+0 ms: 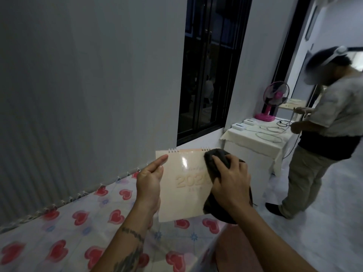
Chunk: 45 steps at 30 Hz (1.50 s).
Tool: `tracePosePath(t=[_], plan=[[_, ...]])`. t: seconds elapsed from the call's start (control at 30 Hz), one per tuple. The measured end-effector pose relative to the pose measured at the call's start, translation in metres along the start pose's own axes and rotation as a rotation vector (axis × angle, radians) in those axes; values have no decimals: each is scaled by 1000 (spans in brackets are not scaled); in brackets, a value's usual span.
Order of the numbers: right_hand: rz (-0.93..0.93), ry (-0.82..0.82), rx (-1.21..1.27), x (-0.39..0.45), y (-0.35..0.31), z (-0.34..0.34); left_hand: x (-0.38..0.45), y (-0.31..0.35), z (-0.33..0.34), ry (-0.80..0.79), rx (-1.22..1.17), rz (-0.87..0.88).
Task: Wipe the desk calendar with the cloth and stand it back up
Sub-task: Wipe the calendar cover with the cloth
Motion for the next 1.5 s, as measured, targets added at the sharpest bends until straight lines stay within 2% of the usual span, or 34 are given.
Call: tracePosePath(t=[0.27, 0.33, 0.47, 0.53, 0.6, 0.73, 0.8, 1.03, 1.1, 1.23, 1.3, 1.4, 1.5], plan=[[-316, -61, -38, -10, -65, 13, -1, -2, -1, -41, 42, 34], [-291, -62, -37, -2, -60, 10, -1, 0, -1, -41, 27, 45], [-90, -48, -99, 9, -36, 7, -1, -3, 0, -56, 49, 52], [-64, -46, -124, 8, -33, 7, -3, -7, 1, -55, 47, 48], [-82, -49, -139, 5, -37, 8, -3, -10, 1, -39, 37, 36], [-271, -75, -103, -5, -57, 16, 3, -7, 1, -14, 0, 14], [-298, -97, -75, -7, -55, 21, 6, -5, 0, 0, -11, 7], [-3, -75, -77, -1, -17, 22, 5, -3, -15, 88, -79, 3], [-34, -73, -139, -5, -23, 22, 7, -7, -15, 91, -102, -8], [-328, -120, -155, -25, -61, 34, 13, -9, -6, 99, -117, -37], [-412, -171, -141, -29, -68, 39, 16, -6, -4, 86, -91, -40], [-423, -210, -136, -14, -57, 31, 19, -3, -9, 62, -93, -64], [-246, -189, -98, 13, -32, 20, 18, -1, -15, 42, -50, -66]])
Point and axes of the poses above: each hand's wrist, its own x-axis towards the middle knuckle, its own z-axis out of the palm, y = z × x, the point moved 4 cm from there along x, towards the middle knuckle, and after that the axes turned 11 degrees about -y, right-handed, at the moved point
